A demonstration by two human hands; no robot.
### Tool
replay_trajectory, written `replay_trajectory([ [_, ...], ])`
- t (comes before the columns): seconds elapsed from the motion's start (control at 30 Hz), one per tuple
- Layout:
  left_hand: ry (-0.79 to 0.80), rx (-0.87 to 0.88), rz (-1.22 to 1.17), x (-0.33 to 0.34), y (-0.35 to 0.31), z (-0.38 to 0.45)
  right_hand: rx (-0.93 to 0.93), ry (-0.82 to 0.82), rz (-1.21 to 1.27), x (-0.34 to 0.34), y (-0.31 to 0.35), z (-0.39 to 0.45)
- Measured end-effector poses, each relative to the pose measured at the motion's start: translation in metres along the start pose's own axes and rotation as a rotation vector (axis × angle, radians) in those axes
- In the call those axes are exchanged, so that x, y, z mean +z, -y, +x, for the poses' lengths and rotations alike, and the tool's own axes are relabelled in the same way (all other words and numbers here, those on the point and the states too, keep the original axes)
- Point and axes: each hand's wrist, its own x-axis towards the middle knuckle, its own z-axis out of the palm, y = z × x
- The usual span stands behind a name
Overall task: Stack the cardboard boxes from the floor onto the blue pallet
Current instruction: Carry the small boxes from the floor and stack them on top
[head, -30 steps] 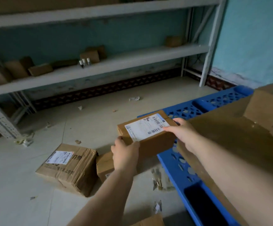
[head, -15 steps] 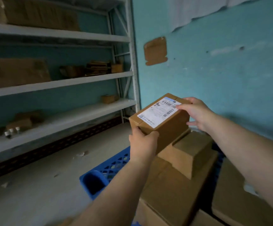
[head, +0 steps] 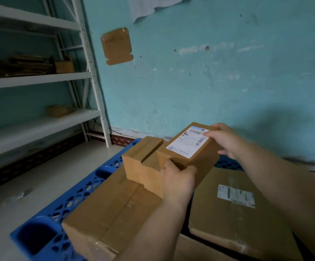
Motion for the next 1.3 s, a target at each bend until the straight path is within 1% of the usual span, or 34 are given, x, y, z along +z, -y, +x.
replay_trajectory([
  [0.2, 0.010, -0.125, -0.005, 0.011, 0.075, 0.032, 0.126, 0.039, -0.100, 0.037, -0.077, 0.032],
  [0.3, 0.064, -0.173, -0.035, 0.010, 0.103, 0.044, 0.185, 0.068, -0.140, 0.062, -0.114, 0.038],
  [0.37, 0.092, -0.185, -0.068, 0.009, 0.115, 0.054, 0.182, 0.088, -0.109, 0.078, -0.129, 0.042],
  [0.47, 0.137, -0.208, -0.108, 0.004, 0.123, 0.067, 0.170, 0.036, 0.015, 0.094, -0.137, 0.053],
  [0.57, 0.137, -0.172, -0.129, 0.000, 0.130, 0.079, 0.183, -0.018, 0.009, 0.105, -0.136, 0.065],
  [0.77, 0.139, -0.173, -0.167, -0.028, 0.139, 0.087, 0.233, -0.110, -0.076, 0.117, -0.131, 0.084],
  [0.87, 0.118, -0.170, -0.164, -0.059, 0.140, 0.083, 0.228, -0.193, -0.208, 0.123, -0.123, 0.086],
  [0.9, 0.093, -0.169, -0.165, -0.072, 0.141, 0.082, 0.175, -0.244, -0.288, 0.125, -0.119, 0.085],
  [0.93, 0.061, -0.163, -0.153, -0.086, 0.143, 0.081, 0.080, -0.292, -0.376, 0.126, -0.114, 0.083],
  [0.97, 0.027, -0.152, -0.122, -0.100, 0.146, 0.079, -0.061, -0.332, -0.463, 0.129, -0.106, 0.077],
  [1.03, -0.048, -0.122, -0.037, -0.134, 0.151, 0.073, -0.441, -0.382, -0.570, 0.142, -0.086, 0.060],
  [1.07, -0.099, -0.114, 0.002, -0.153, 0.153, 0.069, -0.618, -0.371, -0.561, 0.155, -0.074, 0.049],
  [1.1, -0.162, -0.109, 0.036, -0.173, 0.156, 0.063, -0.745, -0.319, -0.521, 0.173, -0.063, 0.035],
  [1.17, -0.317, -0.118, 0.056, -0.216, 0.164, 0.047, -0.871, -0.118, -0.404, 0.220, -0.047, 0.000],
  [1.3, -0.614, -0.190, 0.018, -0.304, 0.187, -0.013, -0.925, 0.256, -0.207, 0.318, -0.040, -0.095],
])
